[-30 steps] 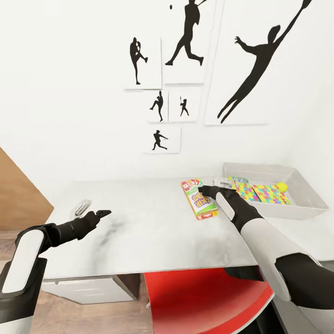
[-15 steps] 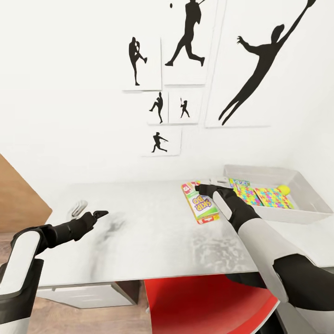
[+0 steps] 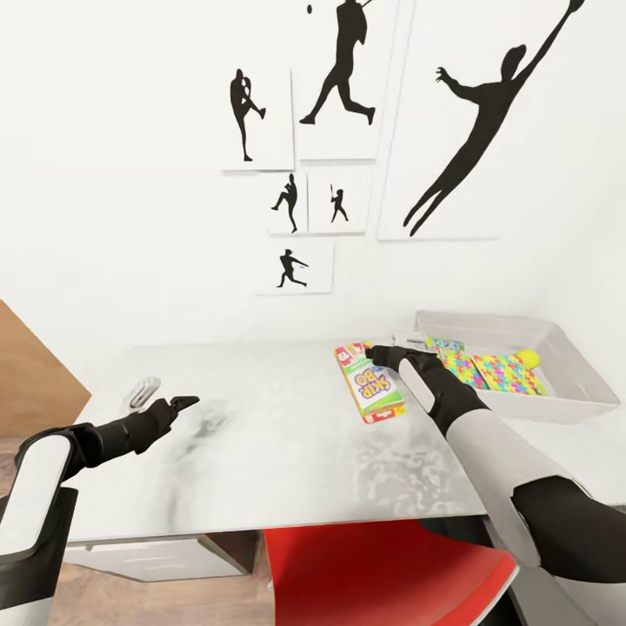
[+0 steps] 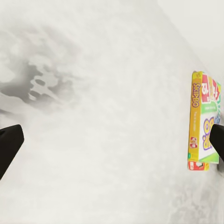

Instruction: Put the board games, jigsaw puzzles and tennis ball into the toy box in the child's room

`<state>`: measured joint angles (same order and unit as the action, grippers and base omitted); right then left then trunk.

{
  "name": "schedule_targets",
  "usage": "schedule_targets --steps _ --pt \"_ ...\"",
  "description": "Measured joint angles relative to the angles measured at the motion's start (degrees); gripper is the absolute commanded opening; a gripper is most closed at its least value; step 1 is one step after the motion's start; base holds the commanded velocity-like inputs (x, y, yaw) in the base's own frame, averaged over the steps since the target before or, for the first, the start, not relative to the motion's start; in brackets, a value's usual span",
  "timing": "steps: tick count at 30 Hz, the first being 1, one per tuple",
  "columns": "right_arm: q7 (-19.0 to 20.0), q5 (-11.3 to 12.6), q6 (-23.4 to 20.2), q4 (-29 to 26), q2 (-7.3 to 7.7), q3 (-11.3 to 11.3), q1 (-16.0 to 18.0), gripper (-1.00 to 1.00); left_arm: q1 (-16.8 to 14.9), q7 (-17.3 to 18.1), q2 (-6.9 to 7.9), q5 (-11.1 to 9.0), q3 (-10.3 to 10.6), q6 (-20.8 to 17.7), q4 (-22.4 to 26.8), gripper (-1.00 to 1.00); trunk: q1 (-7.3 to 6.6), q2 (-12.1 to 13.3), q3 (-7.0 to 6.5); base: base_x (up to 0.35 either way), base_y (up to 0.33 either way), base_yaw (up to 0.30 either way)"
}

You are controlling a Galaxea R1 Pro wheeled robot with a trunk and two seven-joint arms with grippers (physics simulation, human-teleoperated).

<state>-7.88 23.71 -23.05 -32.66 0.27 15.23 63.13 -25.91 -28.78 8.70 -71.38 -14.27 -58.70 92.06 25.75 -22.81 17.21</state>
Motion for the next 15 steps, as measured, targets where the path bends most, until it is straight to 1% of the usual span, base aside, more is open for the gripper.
schedule_targets --steps 4,7,9,10,13,15 --pt "0.2 0.0 0.0 -0.1 -0.06 0.1 -0.1 1.0 0.1 0.0 0.0 0.0 -0.1 0.0 0.0 1.0 0.0 0.0 0.0 0.013 -0.007 0.0" --pt "0.0 0.0 0.0 -0.1 -0.07 0.1 0.0 1.0 0.1 0.0 -0.07 0.0 -0.1 0.0 0.0 1.0 -0.02 0.0 0.0 0.115 -0.002 0.0" --pt "-0.1 0.0 -0.1 0.4 -0.05 -0.2 0.3 1.0 0.1 0.0 -0.15 -0.4 -0.2 -0.1 0.0 1.0 -0.01 0.0 0.0 0.074 -0.001 0.0" --pt "-0.1 0.1 -0.3 0.6 -0.05 -0.3 0.4 1.0 0.1 -0.1 -0.12 -0.8 -0.2 -0.1 0.0 1.0 -0.01 0.0 0.0 0.042 0.0 0.0" --pt "-0.1 0.1 -3.2 1.2 -0.05 -0.5 0.6 1.0 0.1 -0.5 0.16 -4.4 -0.6 -0.5 0.0 1.0 0.0 0.0 0.0 0.024 0.0 0.0" --pt "-0.1 0.1 -4.0 1.0 -0.06 -0.4 0.5 1.0 0.1 -0.6 0.6 -5.2 -0.6 -0.6 0.1 1.0 0.0 0.0 0.0 0.01 0.0 0.0"
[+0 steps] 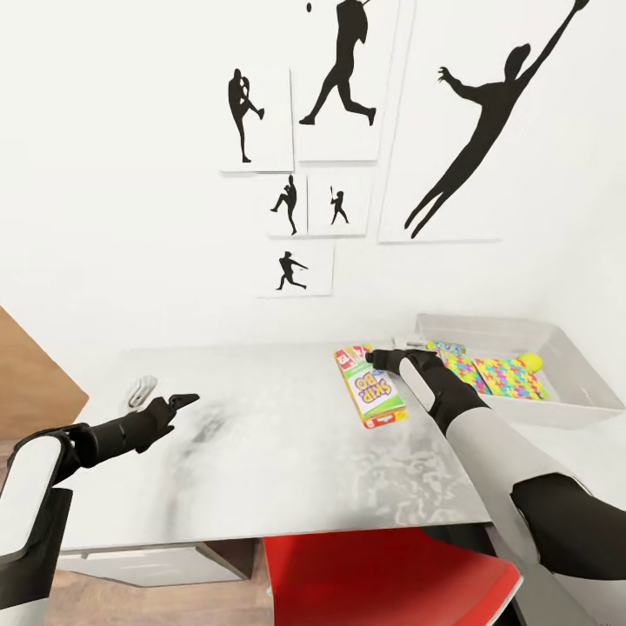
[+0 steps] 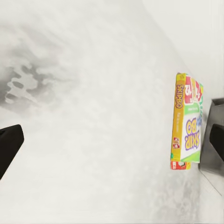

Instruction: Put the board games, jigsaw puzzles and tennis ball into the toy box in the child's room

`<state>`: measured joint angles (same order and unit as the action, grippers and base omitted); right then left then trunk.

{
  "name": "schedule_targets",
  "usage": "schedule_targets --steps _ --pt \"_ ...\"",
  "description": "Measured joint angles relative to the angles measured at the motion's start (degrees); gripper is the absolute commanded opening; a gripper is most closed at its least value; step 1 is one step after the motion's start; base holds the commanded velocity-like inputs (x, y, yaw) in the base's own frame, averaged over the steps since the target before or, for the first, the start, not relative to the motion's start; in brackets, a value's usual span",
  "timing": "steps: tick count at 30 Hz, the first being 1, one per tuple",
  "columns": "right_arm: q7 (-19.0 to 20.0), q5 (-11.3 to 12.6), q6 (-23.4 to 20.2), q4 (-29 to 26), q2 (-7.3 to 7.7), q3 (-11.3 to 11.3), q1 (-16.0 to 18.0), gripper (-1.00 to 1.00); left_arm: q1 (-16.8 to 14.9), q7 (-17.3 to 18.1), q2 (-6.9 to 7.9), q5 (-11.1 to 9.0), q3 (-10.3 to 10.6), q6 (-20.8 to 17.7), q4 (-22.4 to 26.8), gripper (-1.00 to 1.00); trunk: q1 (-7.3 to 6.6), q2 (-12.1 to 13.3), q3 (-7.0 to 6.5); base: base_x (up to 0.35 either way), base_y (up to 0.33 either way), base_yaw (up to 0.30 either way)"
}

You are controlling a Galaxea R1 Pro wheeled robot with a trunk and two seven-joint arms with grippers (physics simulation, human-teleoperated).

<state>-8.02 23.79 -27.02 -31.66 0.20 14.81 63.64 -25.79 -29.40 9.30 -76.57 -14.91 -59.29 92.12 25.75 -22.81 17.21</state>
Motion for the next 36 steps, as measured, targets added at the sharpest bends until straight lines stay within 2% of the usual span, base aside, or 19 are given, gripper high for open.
schedule_targets --steps 1,4,5,7,17,30,34,36 --pt "0.0 0.0 -0.8 -0.3 -0.04 0.1 -0.1 1.0 0.0 0.4 1.02 -1.5 -0.1 -0.2 0.0 1.0 0.0 0.0 0.0 0.005 0.0 0.0" --pt "0.0 0.0 -1.2 -0.5 -0.05 0.1 -0.2 1.0 0.0 0.6 1.45 -2.8 -0.2 -0.2 0.0 1.0 0.0 0.0 0.0 0.002 0.0 0.0" --pt "-0.1 -0.1 -1.8 0.1 0.0 0.1 0.0 1.0 0.0 0.4 1.86 -7.2 -0.2 -0.1 -0.1 1.0 0.0 0.0 0.0 0.0 0.0 0.0" --pt "-0.3 0.0 -2.0 1.7 -0.04 -0.1 0.2 1.0 0.1 0.3 1.95 -7.9 -0.3 -0.2 0.0 1.0 0.0 0.0 0.0 0.0 0.0 0.0" --pt "-1.7 0.5 -1.6 6.1 0.01 -0.4 2.3 1.0 0.6 0.3 2.08 -8.5 -0.3 -0.2 0.0 1.0 0.0 0.0 0.0 0.0 0.0 0.0" --pt "-1.8 0.8 -1.4 6.6 0.02 -0.6 2.7 1.0 0.7 0.3 2.07 -8.5 -0.3 -0.1 0.0 1.0 2.86 -5.2 2.34 0.0 0.0 0.0" --pt "-1.8 1.6 -1.4 6.6 0.03 -1.9 2.8 1.0 0.7 0.3 2.11 -8.5 -0.6 -0.1 0.0 1.0 3.74 -6.8 3.06 0.0 0.0 0.0" --pt "-1.8 2.0 -1.5 6.7 0.03 -2.6 2.8 1.0 0.7 0.3 2.12 -8.5 -1.7 -0.2 0.0 1.0 4.18 -7.6 3.42 0.0 0.0 0.0"
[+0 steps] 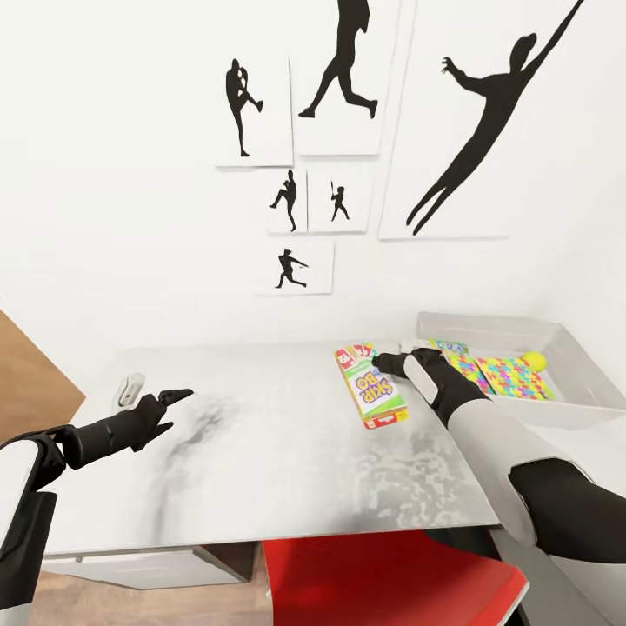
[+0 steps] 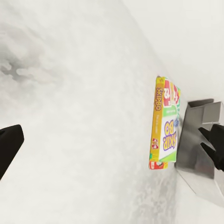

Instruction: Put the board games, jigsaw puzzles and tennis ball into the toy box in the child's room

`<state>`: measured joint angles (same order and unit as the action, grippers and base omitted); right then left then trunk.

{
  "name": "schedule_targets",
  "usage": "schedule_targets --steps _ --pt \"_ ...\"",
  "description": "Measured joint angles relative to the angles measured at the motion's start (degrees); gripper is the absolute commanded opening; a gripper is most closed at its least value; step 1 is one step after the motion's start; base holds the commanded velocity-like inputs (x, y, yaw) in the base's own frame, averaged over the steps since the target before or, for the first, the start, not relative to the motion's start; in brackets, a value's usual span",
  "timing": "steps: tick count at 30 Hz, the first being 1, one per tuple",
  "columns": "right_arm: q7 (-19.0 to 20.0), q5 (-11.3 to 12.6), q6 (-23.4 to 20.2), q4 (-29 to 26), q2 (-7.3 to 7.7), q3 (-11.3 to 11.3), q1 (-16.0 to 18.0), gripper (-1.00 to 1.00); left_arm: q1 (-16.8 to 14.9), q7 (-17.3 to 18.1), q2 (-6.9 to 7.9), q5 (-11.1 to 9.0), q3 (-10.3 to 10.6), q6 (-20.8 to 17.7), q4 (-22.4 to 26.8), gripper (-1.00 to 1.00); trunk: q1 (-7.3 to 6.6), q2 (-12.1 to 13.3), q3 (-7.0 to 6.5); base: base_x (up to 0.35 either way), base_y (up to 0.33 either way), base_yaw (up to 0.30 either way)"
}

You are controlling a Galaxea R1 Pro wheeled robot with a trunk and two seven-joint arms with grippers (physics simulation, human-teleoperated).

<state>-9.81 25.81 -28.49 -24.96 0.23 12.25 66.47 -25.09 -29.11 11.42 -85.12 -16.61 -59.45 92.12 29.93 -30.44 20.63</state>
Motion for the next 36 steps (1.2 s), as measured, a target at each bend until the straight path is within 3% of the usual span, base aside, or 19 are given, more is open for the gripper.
schedule_targets --steps 3,6,8,11,23,27,31,36 --pt "0.0 0.5 -0.1 0.5 0.0 -0.5 0.0 1.0 0.0 0.0 -0.04 0.0 -0.8 0.0 0.0 1.0 0.66 -1.2 0.54 0.0 0.0 0.0" --pt "-0.1 1.4 -0.2 1.0 0.0 -2.0 0.0 1.0 0.0 0.0 -0.07 -0.1 -1.3 -0.1 0.0 1.0 1.32 -2.4 1.08 0.0 0.0 0.0" --pt "-0.1 1.7 -0.3 1.4 0.02 -4.2 0.0 1.0 0.0 0.0 -0.08 -0.2 -1.4 -0.1 0.0 1.0 1.76 -3.2 1.44 0.0 0.0 0.0" --pt "0.0 1.9 -0.3 1.5 0.07 -5.0 0.0 1.0 0.0 0.0 -0.08 -0.2 -1.4 0.0 0.0 1.0 2.42 -4.4 1.98 0.0 0.0 0.0" --pt "0.0 3.5 -0.4 1.5 0.16 -5.6 0.0 1.0 0.0 0.0 -0.08 -0.3 -1.5 -0.1 0.0 1.0 5.06 -9.2 4.15 0.0 0.0 0.0" --pt "-0.1 4.8 -0.5 1.5 0.15 -5.6 -0.1 1.0 0.1 0.1 -0.08 -0.4 -1.7 -0.1 0.0 1.0 5.06 -9.3 4.15 0.0 0.0 0.0" --pt "0.0 5.2 -0.5 1.5 0.21 -5.7 -0.2 1.0 2.3 0.5 -0.23 -0.4 -1.7 0.3 -0.1 1.0 5.06 -9.3 4.15 0.0 0.0 0.0" --pt "0.0 5.4 -0.2 1.2 0.27 -6.6 -0.5 1.0 2.8 0.3 -0.26 -0.3 -1.6 0.3 -0.1 1.0 5.06 -9.3 4.15 0.0 0.0 0.0"
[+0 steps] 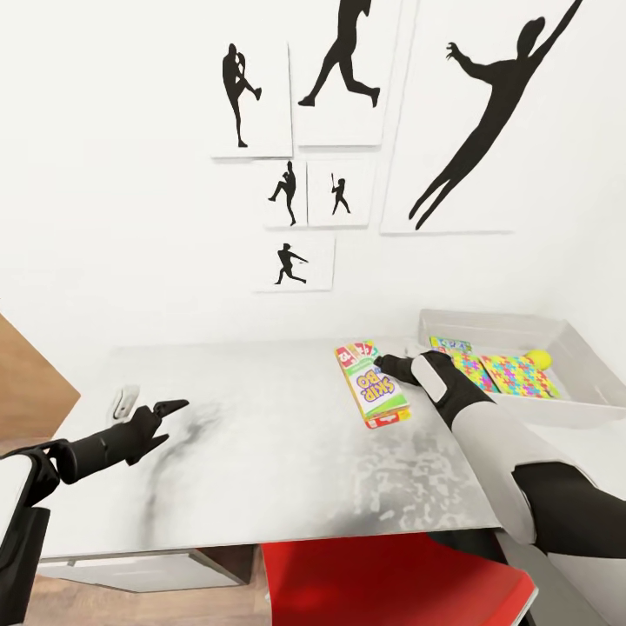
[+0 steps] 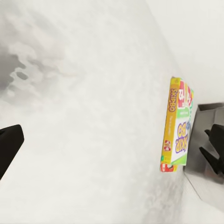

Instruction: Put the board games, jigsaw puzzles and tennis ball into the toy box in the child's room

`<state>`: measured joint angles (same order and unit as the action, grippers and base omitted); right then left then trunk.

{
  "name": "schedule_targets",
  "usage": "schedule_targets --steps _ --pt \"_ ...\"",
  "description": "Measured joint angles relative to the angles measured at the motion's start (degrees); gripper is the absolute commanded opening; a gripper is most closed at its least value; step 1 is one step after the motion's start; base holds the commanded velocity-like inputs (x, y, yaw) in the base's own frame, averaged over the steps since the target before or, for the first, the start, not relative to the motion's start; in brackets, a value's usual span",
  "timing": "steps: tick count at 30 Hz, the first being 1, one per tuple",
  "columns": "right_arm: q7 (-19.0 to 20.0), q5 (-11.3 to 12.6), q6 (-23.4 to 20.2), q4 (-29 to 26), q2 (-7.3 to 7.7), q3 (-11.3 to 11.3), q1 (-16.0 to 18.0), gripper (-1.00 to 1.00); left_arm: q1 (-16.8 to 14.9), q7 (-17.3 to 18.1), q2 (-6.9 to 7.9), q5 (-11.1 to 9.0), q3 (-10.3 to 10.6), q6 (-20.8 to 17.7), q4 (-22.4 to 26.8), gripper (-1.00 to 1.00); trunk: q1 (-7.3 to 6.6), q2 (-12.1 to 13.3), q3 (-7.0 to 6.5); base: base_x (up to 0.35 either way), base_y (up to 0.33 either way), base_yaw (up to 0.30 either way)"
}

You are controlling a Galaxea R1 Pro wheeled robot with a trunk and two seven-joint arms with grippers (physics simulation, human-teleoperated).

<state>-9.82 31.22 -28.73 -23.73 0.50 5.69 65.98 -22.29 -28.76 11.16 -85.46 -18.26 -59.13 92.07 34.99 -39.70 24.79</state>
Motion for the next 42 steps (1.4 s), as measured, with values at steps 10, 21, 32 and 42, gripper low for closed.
schedule_targets --steps 10,21,32,42 --pt "0.0 0.2 0.1 -0.5 -0.02 -0.8 -0.3 1.0 0.3 -0.1 0.09 0.0 0.0 -0.1 -0.1 1.0 0.0 0.0 0.21 0.0 0.0 0.0" --pt "0.3 0.4 0.0 -0.3 0.32 -2.6 -0.3 1.0 0.3 -0.3 0.07 0.2 0.0 0.0 -0.1 1.0 0.0 0.0 1.12 0.0 0.0 0.06" --pt "0.6 0.3 0.0 -0.1 0.81 -6.5 -0.3 1.0 0.2 -0.4 0.13 0.8 0.0 -0.1 -0.1 1.0 0.0 0.0 2.09 0.0 0.0 0.133" --pt "0.5 -0.7 0.1 -1.3 0.96 -6.6 -0.3 1.0 0.3 -0.4 0.1 0.8 0.0 0.0 -0.2 1.0 -0.01 0.0 2.82 0.0 0.0 0.105"
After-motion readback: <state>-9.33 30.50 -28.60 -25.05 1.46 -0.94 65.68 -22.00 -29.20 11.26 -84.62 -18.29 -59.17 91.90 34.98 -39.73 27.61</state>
